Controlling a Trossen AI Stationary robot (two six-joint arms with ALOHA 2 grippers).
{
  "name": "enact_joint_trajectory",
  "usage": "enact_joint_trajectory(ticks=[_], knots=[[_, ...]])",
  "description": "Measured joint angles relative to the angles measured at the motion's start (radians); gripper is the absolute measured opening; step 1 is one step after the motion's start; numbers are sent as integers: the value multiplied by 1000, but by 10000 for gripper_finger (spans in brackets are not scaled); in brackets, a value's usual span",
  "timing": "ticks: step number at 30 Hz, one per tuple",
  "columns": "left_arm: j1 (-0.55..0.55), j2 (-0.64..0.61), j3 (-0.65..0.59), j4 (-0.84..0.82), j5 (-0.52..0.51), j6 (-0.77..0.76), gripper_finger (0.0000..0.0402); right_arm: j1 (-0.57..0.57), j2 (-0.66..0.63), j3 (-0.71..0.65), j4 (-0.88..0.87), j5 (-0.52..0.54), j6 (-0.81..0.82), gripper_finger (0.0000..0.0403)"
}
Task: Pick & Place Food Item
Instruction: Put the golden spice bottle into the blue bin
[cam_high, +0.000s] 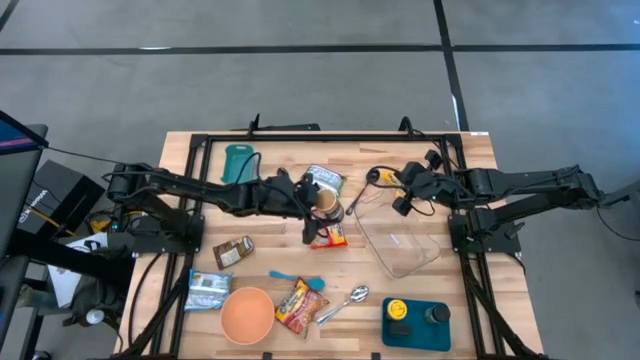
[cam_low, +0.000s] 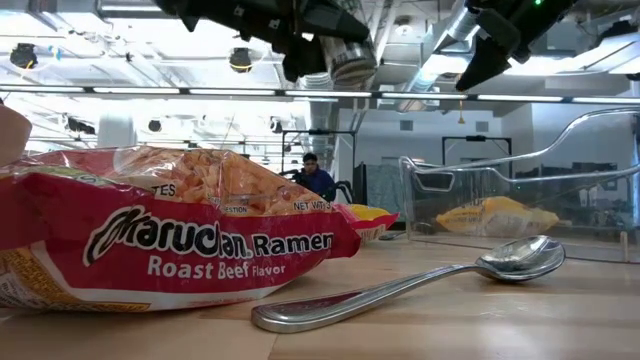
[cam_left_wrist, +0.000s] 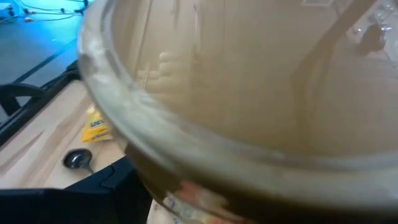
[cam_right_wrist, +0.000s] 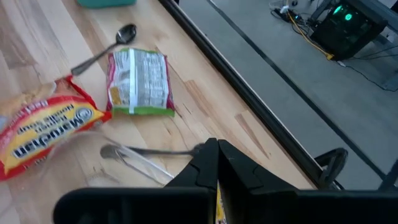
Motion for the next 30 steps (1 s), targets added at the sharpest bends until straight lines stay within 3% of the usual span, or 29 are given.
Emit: enact_joint_trajectory(ticks=[10,18,24,30], knots=[[0,33,6,-7,0,-1,283,-1,0,-102,284,-31,-140,1],[4,83,5,-3,0,-3,283,-33,0,-149,410,-301,-202,1],[8,108,16,-9,10,-10,283,-97,-3,-220,564,-638,-275,1],[9,190,79,-12,39,-7,283,-134,-4,-264,606,-685,-274,1]])
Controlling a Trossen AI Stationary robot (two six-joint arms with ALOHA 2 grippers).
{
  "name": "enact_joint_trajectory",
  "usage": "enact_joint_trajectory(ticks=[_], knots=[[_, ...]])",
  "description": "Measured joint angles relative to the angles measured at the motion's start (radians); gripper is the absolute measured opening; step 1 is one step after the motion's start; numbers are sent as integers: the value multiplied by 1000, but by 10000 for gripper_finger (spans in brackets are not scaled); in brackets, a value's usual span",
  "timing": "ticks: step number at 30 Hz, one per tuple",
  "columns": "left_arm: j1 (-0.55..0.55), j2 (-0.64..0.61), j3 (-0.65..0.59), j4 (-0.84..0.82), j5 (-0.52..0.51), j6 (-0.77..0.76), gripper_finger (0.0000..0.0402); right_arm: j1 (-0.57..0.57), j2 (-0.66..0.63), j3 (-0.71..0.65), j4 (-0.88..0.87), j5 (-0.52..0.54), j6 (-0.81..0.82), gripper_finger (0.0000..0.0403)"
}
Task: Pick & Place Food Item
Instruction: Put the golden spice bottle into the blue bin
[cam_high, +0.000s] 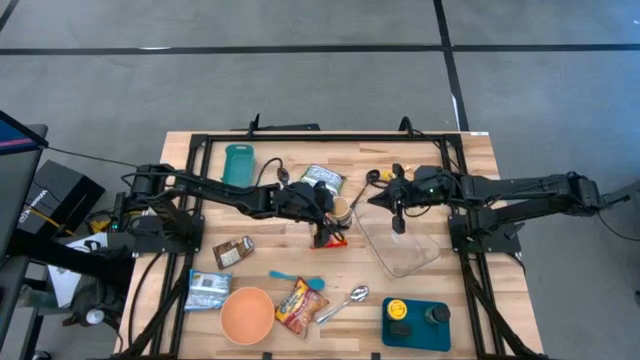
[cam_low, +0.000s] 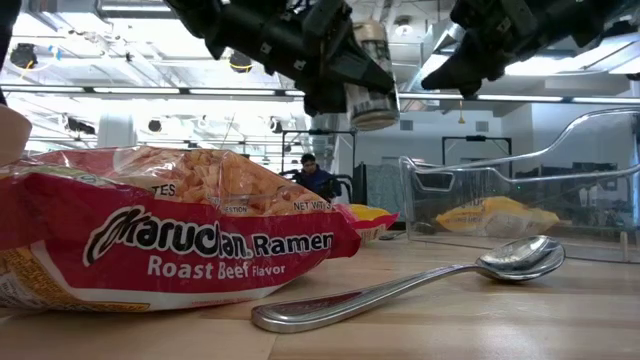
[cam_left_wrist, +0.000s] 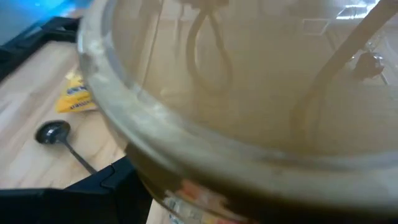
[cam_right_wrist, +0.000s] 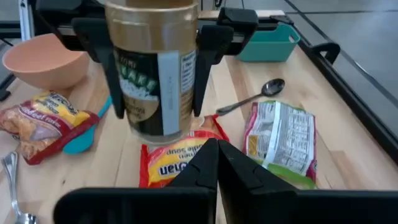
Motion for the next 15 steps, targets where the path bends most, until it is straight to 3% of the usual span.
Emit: enact_joint_trajectory(ticks=[15], knots=[[3,49,59,-55,6,-20,283,76,-6,-30,28,-1,88,1]])
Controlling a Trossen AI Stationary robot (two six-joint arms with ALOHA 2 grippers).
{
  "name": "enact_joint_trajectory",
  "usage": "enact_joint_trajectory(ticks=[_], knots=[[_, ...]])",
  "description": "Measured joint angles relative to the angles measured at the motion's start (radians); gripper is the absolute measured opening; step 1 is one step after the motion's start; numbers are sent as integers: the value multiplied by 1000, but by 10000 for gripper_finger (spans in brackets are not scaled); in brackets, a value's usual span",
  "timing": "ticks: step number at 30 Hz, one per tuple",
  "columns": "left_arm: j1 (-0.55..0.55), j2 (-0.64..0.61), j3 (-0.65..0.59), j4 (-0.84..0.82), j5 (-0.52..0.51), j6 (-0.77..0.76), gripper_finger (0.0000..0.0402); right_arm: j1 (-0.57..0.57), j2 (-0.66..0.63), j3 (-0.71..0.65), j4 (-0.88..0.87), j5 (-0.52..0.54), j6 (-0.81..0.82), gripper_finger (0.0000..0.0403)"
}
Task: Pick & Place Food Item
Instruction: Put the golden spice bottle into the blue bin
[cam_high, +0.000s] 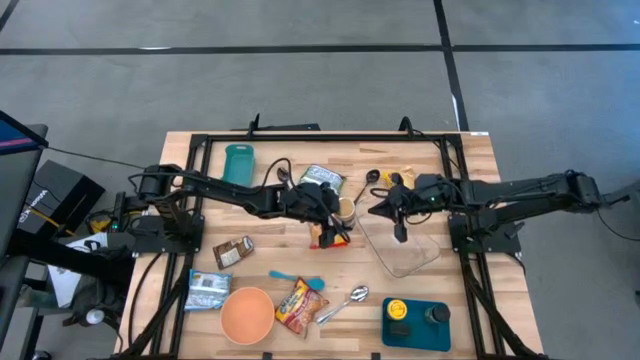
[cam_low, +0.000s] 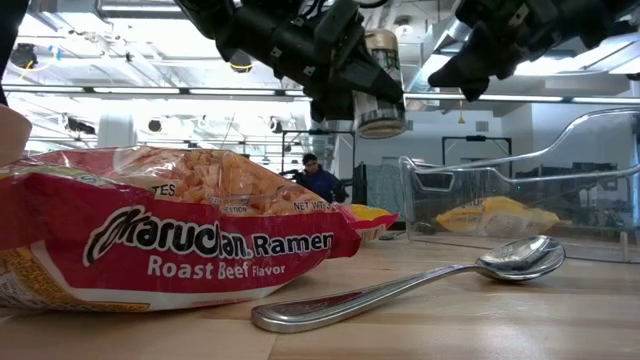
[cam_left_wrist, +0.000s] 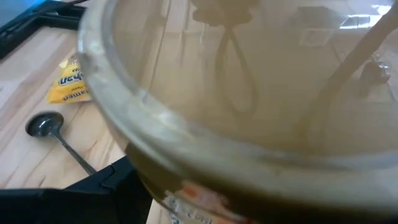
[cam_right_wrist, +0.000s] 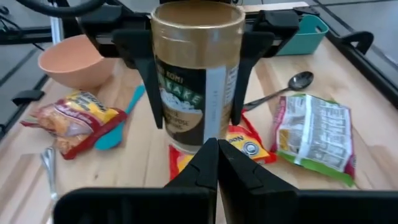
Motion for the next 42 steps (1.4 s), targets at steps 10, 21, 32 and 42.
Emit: enact_joint_trajectory(ticks=[10,21,32,42], knots=[[0,0,0,0,0,0,283,-1,3,0,23,3,36,1],[0,0,0,-3,0,0,283,-2,3,0,49,3,32,54],[0,0,0,-3,-1,0,283,-1,3,0,49,3,33,255],[0,0,0,-3,-1,0,283,-1,3,0,63,4,-13,385]])
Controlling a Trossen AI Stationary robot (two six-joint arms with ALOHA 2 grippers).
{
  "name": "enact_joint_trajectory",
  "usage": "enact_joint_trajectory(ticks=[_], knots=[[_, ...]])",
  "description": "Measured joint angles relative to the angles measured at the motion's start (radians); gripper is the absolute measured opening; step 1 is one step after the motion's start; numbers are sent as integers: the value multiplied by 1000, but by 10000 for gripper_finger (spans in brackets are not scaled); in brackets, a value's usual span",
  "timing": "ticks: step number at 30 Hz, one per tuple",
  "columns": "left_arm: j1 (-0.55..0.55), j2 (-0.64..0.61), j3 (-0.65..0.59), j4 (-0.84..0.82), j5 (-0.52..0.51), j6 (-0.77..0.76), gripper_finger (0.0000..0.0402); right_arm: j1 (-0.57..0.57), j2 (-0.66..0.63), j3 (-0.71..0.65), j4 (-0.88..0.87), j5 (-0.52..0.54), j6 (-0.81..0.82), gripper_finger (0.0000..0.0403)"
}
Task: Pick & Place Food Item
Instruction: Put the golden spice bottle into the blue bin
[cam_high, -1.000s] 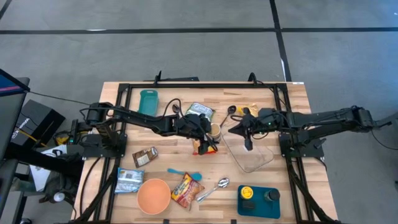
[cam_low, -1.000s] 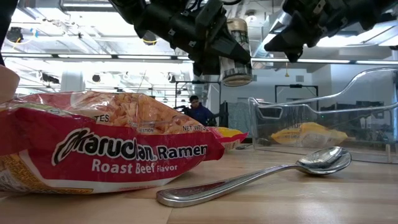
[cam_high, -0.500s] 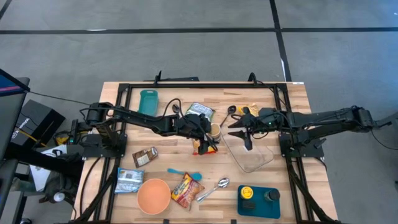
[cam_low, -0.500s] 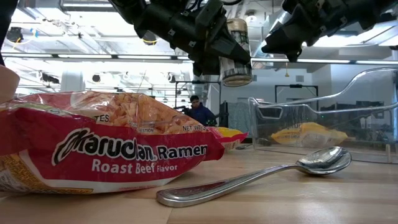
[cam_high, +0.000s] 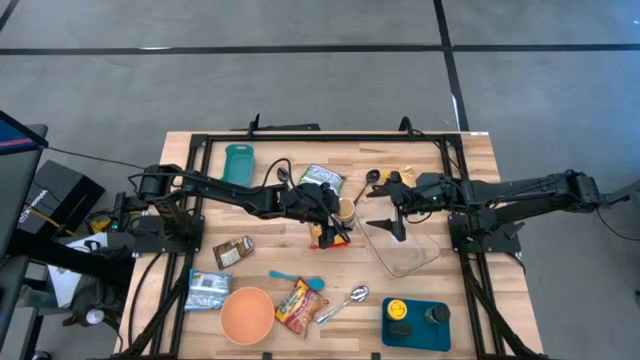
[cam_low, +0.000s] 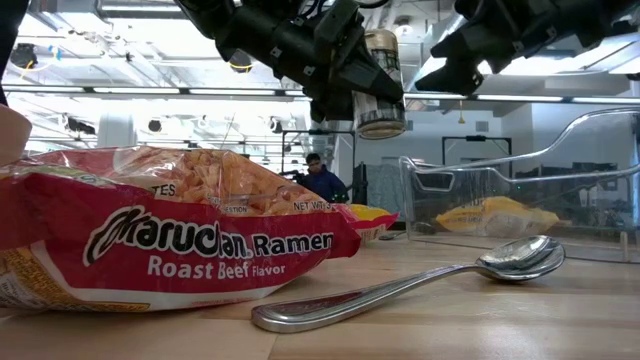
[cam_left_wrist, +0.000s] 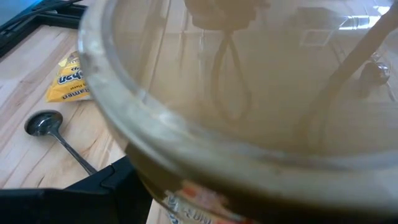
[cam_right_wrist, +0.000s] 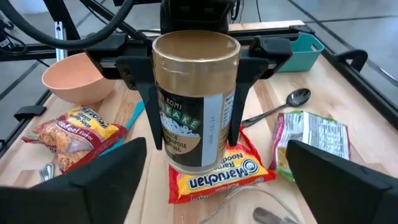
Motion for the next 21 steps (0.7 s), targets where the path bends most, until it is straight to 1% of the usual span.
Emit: enact_joint_trajectory(ticks=[3,6,12,15,21], knots=[[0,0,0,0,0,0,283,0,0,0,28,0,5,395],[0,0,0,2,0,0,283,0,15,0,65,0,5,396],[0,-1,-1,17,0,0,283,0,113,1,172,0,4,390],[0,-1,-1,18,-1,3,283,0,156,1,229,-25,4,386],[0,-1,-1,32,-1,26,283,-8,193,0,282,-47,4,384]])
